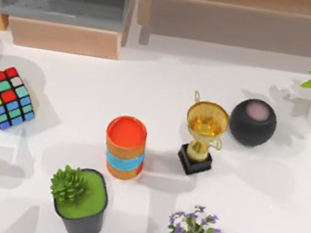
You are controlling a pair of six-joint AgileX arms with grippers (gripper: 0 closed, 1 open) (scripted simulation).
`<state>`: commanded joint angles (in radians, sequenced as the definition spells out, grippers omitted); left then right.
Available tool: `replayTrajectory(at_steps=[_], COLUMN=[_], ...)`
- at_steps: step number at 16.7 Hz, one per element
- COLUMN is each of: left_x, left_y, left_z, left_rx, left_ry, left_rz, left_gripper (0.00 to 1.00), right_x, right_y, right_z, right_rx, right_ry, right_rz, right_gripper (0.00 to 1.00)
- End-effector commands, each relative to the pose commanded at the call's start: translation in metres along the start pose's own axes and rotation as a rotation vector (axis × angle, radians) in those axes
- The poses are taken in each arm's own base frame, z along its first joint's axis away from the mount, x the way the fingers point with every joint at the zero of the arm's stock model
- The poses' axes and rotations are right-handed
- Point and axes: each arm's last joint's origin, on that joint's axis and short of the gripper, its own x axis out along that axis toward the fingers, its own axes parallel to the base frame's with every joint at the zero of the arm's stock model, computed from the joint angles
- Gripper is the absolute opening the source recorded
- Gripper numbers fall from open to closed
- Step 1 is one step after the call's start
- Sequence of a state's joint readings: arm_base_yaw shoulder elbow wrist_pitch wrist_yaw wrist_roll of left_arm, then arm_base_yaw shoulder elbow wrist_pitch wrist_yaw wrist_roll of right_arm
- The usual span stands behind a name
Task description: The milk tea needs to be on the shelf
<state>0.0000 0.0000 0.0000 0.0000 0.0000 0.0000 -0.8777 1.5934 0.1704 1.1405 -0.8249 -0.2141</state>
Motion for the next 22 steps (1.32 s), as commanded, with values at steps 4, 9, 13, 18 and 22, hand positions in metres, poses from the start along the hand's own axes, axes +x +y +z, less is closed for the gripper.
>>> replayTrajectory(at_steps=[4, 9, 13, 18, 22], left_x=[0.0, 0.0, 0.0, 0.0, 0.0], left_y=[0.0, 0.0, 0.0, 0.0, 0.0], left_z=[0.0, 0.0, 0.0, 0.0, 0.0], left_rx=[0.0, 0.0, 0.0, 0.0, 0.0], left_ry=[0.0, 0.0, 0.0, 0.0, 0.0], left_rz=[0.0, 0.0, 0.0, 0.0, 0.0], left_gripper=[1.0, 1.0, 1.0, 1.0, 1.0], right_x=[0.0, 0.029, 0.07, 0.08, 0.08], right_y=[0.001, -0.004, -0.002, 0.0, 0.0], right_z=[-0.001, 0.002, 0.0, 0.0, 0.0], right_rx=[0.004, -0.001, 0.002, 0.0, 0.0], right_ry=[0.003, -0.001, 0.003, 0.0, 0.0], right_rz=[0.003, 0.0, 0.001, 0.0, 0.0], right_gripper=[1.0, 1.0, 1.0, 1.0, 0.7])
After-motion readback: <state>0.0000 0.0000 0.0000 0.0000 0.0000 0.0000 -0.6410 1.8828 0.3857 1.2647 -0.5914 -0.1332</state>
